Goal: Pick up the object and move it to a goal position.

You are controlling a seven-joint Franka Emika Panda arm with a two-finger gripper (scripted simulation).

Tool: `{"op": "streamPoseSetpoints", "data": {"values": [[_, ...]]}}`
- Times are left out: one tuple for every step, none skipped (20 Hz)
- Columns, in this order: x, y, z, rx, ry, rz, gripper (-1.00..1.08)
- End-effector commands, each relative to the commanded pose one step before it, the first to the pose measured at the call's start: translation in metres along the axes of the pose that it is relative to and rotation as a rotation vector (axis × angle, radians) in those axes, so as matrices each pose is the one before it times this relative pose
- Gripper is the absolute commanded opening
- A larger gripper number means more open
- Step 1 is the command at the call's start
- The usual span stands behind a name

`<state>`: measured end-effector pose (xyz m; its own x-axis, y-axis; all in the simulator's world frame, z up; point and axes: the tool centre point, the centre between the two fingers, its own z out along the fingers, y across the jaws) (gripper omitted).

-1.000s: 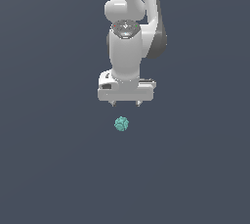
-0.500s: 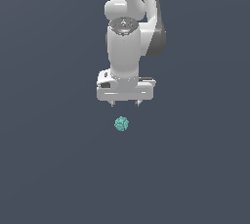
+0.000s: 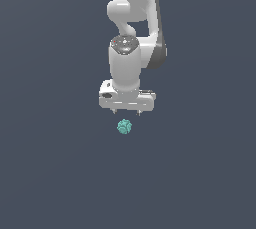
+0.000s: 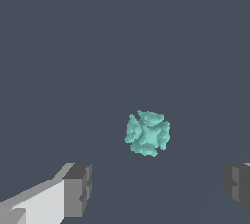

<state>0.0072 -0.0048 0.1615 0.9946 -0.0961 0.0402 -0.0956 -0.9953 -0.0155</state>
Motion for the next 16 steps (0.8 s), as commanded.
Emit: {"op": "streamPoseSetpoints", "data": {"values": [[0.00003,0.00305,0.01716,-0.00345,-0.01033,0.04786,1.0],[0.00009,0.00129,0.00722,-0.00168,-0.00403,0.02047,1.0],[0.00005,0.0012,0.0067,-0.0017,-0.00369,0.01893,1.0],[0.00003,0.00113,0.00618,-0.00169,-0.00336,0.01741,1.0],[0.0,0.00103,0.00565,-0.00164,-0.00303,0.01585,1.0],[-0.00001,0.00095,0.00512,-0.00156,-0.00271,0.01434,1.0],[-0.00002,0.00086,0.00459,-0.00146,-0.00239,0.01282,1.0],[-0.00003,0.00077,0.00405,-0.00134,-0.00209,0.01131,1.0],[-0.00003,0.00067,0.00352,-0.0012,-0.0018,0.00979,1.0],[-0.00004,0.00056,0.00297,-0.00104,-0.0015,0.00826,1.0],[-0.00003,0.00047,0.00244,-0.00087,-0.00122,0.00677,1.0],[-0.00002,0.00037,0.0019,-0.00069,-0.00095,0.00526,1.0],[-0.00002,0.00026,0.00135,-0.0005,-0.00067,0.00375,1.0],[-0.00001,0.00015,0.00081,-0.0003,-0.0004,0.00224,1.0],[-0.00002,0.00001,0.00026,-0.00009,-0.00012,0.00067,1.0],[-0.00031,-0.00007,-0.00104,0.00022,-0.00038,-0.00456,1.0]]}}
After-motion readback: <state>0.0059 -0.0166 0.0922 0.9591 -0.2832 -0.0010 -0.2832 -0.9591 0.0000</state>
